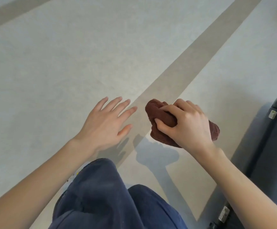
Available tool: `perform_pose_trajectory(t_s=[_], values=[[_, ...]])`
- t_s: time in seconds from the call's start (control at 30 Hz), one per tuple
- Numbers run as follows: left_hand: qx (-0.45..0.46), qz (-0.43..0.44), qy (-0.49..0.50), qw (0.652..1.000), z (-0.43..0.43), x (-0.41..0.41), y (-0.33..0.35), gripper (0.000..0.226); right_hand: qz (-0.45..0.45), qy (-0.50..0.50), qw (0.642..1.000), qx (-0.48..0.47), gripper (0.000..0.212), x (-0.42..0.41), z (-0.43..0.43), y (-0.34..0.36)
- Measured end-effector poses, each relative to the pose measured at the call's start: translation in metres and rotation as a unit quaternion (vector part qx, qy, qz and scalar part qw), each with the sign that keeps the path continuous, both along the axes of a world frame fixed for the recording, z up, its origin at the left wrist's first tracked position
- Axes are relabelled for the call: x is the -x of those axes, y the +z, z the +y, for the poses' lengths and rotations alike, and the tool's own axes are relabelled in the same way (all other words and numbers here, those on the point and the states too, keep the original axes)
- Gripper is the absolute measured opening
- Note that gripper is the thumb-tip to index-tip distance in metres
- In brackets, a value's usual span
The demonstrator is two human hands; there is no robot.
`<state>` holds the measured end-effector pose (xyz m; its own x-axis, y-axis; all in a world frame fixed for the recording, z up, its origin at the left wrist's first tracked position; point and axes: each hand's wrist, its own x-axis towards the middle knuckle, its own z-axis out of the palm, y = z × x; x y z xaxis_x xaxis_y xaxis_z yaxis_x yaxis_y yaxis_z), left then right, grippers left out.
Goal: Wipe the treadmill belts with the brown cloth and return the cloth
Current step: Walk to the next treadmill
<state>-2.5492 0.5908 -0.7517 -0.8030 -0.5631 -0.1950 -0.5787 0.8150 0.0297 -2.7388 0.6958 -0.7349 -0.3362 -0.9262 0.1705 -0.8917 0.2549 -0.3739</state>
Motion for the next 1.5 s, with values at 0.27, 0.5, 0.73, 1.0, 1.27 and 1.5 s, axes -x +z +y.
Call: perform_pose_trajectory(t_s=[0.27, 0.5, 0.73, 1.0, 1.27, 1.5], values=[[-0.039, -0.005, -0.043, 0.998, -0.071, -0.058, 0.143, 0.049, -0.029, -0.001, 1.0, -0.006, 0.02, -0.051, -0.074, 0.128], [-0.051, -0.011, -0.04, 0.998, -0.095, -0.077, 0.326, 0.051, -0.025, -0.022, 0.999, -0.035, 0.02, -0.059, -0.084, 0.313], [-0.07, 0.021, -0.1, 0.992, -0.13, -0.08, 0.513, 0.049, -0.014, -0.053, 0.997, -0.053, 0.024, -0.075, -0.101, 0.509], [-0.016, 0.041, -0.173, 0.984, -0.179, -0.043, 0.635, 0.05, 0.003, -0.135, 0.991, -0.003, 0.035, -0.072, -0.111, 0.624], [-0.035, 0.039, -0.253, 0.966, -0.186, 0.051, 0.656, 0.047, -0.004, -0.289, 0.957, -0.006, 0.022, -0.025, -0.086, 0.643], [-0.061, 0.02, -0.355, 0.933, -0.202, 0.179, 0.661, 0.051, -0.038, -0.393, 0.918, -0.027, 0.019, 0.05, -0.075, 0.641]])
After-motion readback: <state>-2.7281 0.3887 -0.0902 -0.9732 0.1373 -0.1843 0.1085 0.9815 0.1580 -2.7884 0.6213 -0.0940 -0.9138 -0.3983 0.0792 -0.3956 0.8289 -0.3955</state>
